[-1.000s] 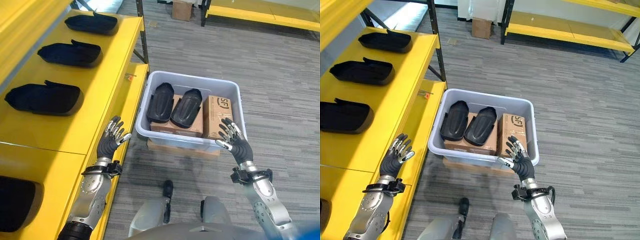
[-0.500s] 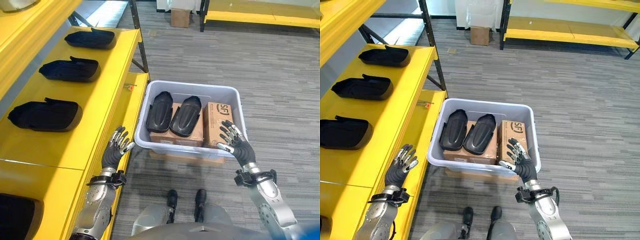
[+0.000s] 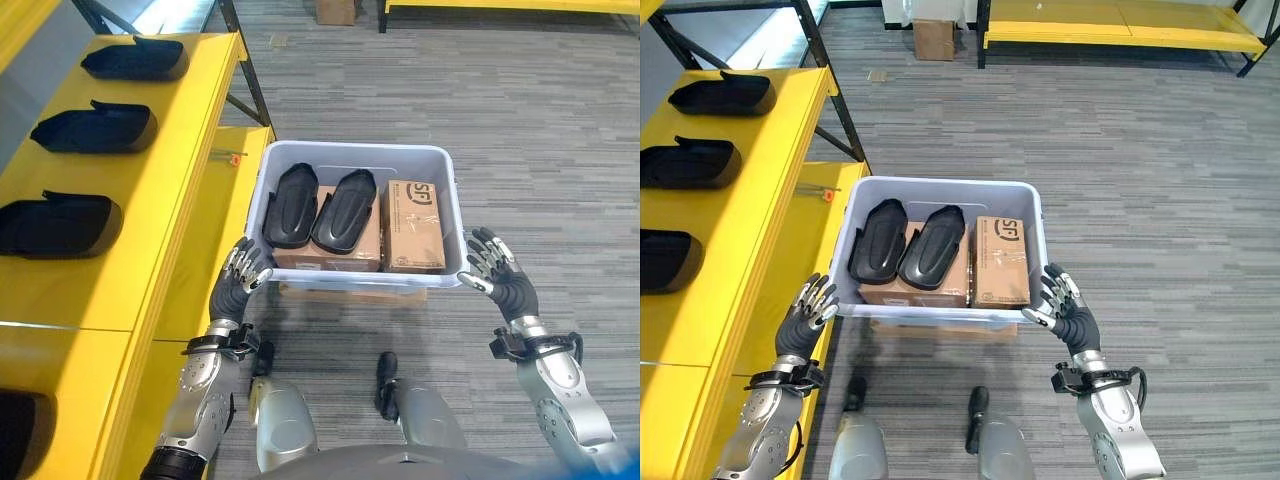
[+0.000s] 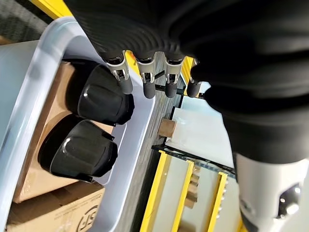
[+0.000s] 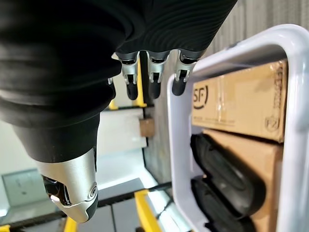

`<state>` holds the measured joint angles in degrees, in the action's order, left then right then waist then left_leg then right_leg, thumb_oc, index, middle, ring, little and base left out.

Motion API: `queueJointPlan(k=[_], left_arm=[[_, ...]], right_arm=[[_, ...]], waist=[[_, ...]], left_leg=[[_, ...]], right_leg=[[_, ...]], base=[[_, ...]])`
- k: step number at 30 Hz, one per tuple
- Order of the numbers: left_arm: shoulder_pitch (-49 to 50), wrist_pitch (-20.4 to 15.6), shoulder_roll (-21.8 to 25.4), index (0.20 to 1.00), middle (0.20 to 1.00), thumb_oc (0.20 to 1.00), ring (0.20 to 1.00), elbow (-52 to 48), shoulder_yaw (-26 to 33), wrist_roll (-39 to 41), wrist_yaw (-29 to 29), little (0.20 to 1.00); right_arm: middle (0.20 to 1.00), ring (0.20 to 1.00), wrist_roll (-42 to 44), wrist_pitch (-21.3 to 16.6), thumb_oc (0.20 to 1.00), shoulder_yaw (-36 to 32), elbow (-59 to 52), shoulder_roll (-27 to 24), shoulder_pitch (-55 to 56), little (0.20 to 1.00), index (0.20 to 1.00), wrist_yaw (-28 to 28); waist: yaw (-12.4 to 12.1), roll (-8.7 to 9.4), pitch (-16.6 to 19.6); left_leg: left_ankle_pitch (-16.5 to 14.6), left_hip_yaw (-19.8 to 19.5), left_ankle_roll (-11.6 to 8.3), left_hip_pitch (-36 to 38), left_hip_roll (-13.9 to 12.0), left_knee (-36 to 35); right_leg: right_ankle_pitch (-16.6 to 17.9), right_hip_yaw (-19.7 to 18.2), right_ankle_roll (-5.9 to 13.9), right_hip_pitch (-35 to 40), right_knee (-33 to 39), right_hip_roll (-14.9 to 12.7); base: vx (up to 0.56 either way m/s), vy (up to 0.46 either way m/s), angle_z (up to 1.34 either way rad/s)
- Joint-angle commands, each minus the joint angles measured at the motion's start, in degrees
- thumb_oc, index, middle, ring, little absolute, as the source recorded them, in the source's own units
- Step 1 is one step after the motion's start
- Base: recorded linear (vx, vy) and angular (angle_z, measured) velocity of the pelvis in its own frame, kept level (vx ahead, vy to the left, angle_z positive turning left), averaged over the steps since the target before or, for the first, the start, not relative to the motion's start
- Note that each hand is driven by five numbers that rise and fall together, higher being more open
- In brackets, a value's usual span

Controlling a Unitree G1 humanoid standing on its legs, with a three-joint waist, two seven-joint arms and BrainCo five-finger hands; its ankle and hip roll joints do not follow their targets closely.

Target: Move parts from the plastic box to the shelf.

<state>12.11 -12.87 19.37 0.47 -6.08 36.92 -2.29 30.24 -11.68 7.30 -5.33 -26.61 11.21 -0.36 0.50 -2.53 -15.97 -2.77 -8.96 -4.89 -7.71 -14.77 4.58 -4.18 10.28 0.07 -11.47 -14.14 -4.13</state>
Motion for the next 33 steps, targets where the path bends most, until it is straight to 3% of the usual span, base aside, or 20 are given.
queueJointPlan(k=[1,11,18,24,33], left_arm=[[3.3,-2.7,3.4,1.000,1.000,1.000,1.000,-7.1,2.8,0.2,1.4,1.000],[-1.6,-3.1,6.5,1.000,1.000,1.000,1.000,-8.0,0.7,0.9,-0.4,1.000],[-7.5,-3.9,7.7,1.000,1.000,1.000,1.000,-10.7,-2.8,1.6,-2.9,1.000],[-10.2,-4.2,8.5,1.000,1.000,1.000,1.000,-12.0,-4.9,2.1,-3.5,1.000],[-19.5,-5.5,9.0,1.000,1.000,1.000,1.000,-14.3,-9.5,1.2,-5.2,1.000]], right_arm=[[1.000,1.000,1.2,-2.8,1.000,1.2,-4.2,-0.4,-0.4,1.000,1.000,0.8],[1.000,1.000,-0.1,-2.5,1.000,6.0,0.5,0.0,-14.5,1.000,1.000,-3.6],[1.000,1.000,1.8,-2.8,1.000,11.7,12.7,5.0,-33.3,1.000,1.000,-10.9],[1.000,1.000,6.9,-4.1,1.000,10.8,21.8,8.1,-41.7,1.000,1.000,-14.6],[1.000,1.000,7.4,-5.2,1.000,9.3,32.2,9.3,-50.1,1.000,1.000,-19.7]], waist=[[-1.4,2.47,2.1],[-2.8,3.27,-0.8],[-5.3,3.61,-4.2],[-6.5,3.46,-5.8],[-6.8,3.73,-8.9]], left_leg=[[5.4,1.4,-0.04,-0.7,2.4,-0.6],[2.6,3.5,0.79,-5.2,6.2,2.9],[2.6,3.6,1.44,-8.9,7.6,3.7],[2.7,3.5,1.59,-10.3,7.9,4.1],[2.5,3.5,1.79,-12.8,8.4,5.4]], right_leg=[[-4.3,-2.6,5.03,4.5,0.9,-3.6],[-1.5,-3.1,6.90,2.8,3.8,-7.4],[0.4,-3.5,7.37,-0.1,4.9,-8.3],[0.9,-3.5,7.34,-1.3,4.8,-8.6],[1.7,-4.0,7.45,-3.4,4.5,-8.9]], base=[[0.09,0.149,-0.13],[0.00,0.102,0.02],[-0.02,0.025,-0.03],[0.00,0.001,-0.01],[0.00,0.004,-0.01]])
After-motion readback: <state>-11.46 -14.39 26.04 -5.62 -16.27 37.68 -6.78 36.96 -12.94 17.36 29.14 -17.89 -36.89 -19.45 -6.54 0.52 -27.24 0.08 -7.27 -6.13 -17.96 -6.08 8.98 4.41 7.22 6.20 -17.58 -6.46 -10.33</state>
